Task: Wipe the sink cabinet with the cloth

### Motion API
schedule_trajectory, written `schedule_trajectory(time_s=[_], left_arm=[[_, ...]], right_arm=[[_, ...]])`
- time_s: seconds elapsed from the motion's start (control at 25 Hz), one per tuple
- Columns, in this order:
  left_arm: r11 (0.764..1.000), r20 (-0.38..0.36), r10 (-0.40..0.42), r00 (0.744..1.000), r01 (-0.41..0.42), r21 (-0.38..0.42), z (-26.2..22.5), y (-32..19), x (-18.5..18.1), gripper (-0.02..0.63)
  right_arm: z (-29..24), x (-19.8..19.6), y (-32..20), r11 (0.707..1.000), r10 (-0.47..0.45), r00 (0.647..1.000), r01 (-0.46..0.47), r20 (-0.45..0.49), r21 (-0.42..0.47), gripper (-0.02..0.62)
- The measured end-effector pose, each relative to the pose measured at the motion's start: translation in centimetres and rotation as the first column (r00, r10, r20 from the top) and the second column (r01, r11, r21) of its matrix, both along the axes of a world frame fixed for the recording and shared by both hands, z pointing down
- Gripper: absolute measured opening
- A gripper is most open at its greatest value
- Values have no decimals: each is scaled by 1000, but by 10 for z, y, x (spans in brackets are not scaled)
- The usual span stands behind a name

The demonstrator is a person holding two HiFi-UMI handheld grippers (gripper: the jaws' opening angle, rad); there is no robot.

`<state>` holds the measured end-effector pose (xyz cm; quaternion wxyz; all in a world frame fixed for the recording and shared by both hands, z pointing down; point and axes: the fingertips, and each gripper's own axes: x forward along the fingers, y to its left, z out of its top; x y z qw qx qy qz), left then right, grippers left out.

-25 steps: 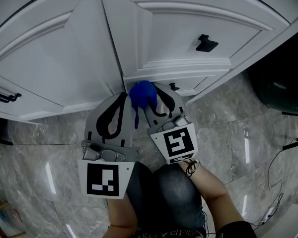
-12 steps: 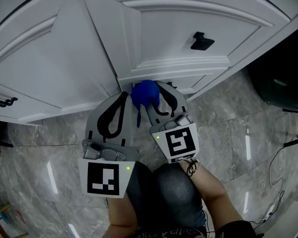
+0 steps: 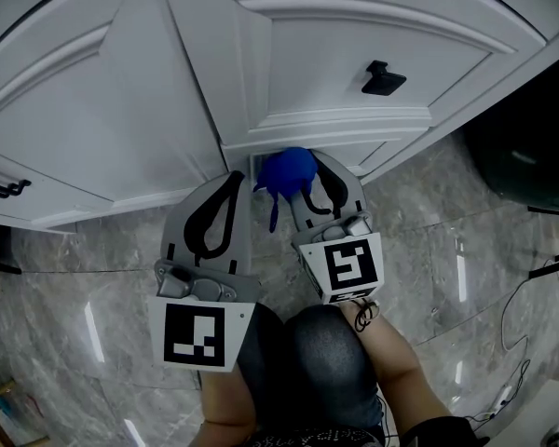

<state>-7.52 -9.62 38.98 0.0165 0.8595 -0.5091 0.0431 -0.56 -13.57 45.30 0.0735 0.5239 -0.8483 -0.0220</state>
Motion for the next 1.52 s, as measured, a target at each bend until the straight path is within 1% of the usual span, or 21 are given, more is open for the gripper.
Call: schedule_trajectory(time_s=[0.12, 0.44, 1.0, 1.2, 1.52], left_arm=[[1000, 2, 3, 1000, -3, -2, 0, 1, 1, 0], [1000, 4, 4, 1000, -4, -3, 0, 1, 3, 0], [1000, -6, 18, 1000, -18, -4, 2, -1, 8, 0], [1000, -12, 28, 1000, -28, -9, 4, -3, 12, 0], [999, -19, 31, 999, -31, -7, 3, -2, 13, 0]], right_arm=[[0, 11, -1, 1000, 30, 999, -30, 16, -8, 115], [2, 26, -3, 998, 63, 997, -61, 54, -26, 115], [-2, 40, -2, 996, 81, 986, -73, 144, -60, 115], [-5, 45, -2, 995, 90, 985, -82, 150, -56, 115], [-7, 51, -1, 994, 104, 986, -100, 130, -42, 117]])
